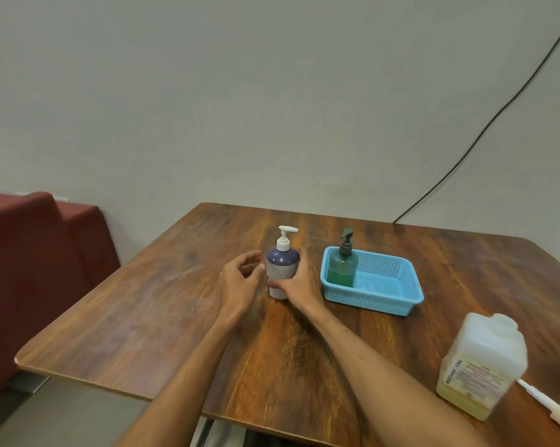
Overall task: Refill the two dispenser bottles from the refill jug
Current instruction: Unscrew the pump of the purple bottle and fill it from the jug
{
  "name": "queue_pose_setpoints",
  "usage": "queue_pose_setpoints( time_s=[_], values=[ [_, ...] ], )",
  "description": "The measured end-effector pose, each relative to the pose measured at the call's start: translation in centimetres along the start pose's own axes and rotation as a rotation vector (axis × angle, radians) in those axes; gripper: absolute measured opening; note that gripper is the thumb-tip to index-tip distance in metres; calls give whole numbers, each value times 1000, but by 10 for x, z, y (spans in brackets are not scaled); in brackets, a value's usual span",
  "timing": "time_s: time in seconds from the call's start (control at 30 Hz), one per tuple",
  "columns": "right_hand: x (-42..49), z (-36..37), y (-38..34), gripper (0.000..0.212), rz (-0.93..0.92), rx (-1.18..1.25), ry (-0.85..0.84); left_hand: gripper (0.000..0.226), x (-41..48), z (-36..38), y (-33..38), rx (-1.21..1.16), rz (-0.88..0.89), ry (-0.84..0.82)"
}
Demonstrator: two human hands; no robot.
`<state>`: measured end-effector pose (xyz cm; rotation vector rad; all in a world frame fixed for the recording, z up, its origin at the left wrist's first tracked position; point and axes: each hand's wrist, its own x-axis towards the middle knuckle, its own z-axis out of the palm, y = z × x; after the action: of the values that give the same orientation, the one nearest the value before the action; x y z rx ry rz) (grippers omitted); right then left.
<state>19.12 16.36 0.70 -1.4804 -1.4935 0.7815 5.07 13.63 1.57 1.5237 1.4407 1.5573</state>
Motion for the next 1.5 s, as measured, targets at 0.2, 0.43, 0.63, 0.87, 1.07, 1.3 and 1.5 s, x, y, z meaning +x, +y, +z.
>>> queue_pose_setpoints(
  time_s=[0.2,0.43,0.63,0.87,1.07,1.3,1.5],
  values=[
    [-1,-5,0,86,-26,40,32,32,-1,-3,0,-4,-6,-17],
    [-51,-39,-6,78,-85,24,123,32,-27,-1,33,-44,30,-36],
    [-112,-83,-3,83,-93,38,196,31,-76,9,68,-102,44,-89],
    [-166,-119,13,86,-47,-33,227,35,-133,29,94,-141,92,-192],
    [-194,-136,26,82,-44,-92,202,48,-151,51,105,-149,98,-343],
    [-196,-140,31,81,-67,-58,163,38,-150,65,110,-168,131,-509],
    [-195,-139,36,79,-125,-60,180,27,-144,72,102,-214,134,-444]
  ],
)
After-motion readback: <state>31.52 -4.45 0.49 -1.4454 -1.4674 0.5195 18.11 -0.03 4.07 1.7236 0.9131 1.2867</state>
